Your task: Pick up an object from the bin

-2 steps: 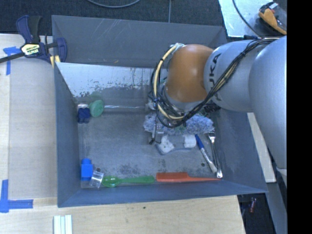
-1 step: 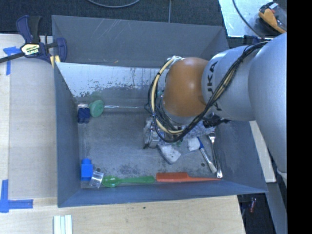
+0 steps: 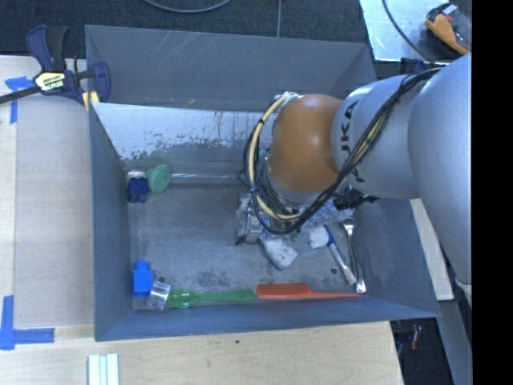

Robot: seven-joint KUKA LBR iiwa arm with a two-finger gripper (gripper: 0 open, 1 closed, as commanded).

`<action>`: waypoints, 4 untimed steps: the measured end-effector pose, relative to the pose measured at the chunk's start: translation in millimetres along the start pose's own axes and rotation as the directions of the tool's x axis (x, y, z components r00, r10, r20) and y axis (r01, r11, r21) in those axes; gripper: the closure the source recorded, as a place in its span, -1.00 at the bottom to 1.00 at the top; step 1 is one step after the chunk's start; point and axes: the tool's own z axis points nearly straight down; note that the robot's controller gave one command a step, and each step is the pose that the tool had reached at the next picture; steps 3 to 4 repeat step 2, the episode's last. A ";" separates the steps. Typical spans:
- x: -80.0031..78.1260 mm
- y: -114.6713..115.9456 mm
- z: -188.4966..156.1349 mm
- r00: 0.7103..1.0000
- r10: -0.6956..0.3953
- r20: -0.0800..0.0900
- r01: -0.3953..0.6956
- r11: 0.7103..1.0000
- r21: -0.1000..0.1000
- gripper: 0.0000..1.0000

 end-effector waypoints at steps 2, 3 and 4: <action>0.2 -0.5 -46.2 1.000 0.001 -0.001 -0.001 1.000 0.000 1.00; 0.2 -0.5 -46.2 1.000 0.001 -0.001 -0.001 1.000 0.000 1.00; 0.2 -0.5 -46.2 1.000 0.001 -0.001 -0.001 1.000 0.000 1.00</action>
Offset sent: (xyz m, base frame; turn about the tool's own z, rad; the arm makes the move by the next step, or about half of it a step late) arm -0.0014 -0.0002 0.0524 0.0002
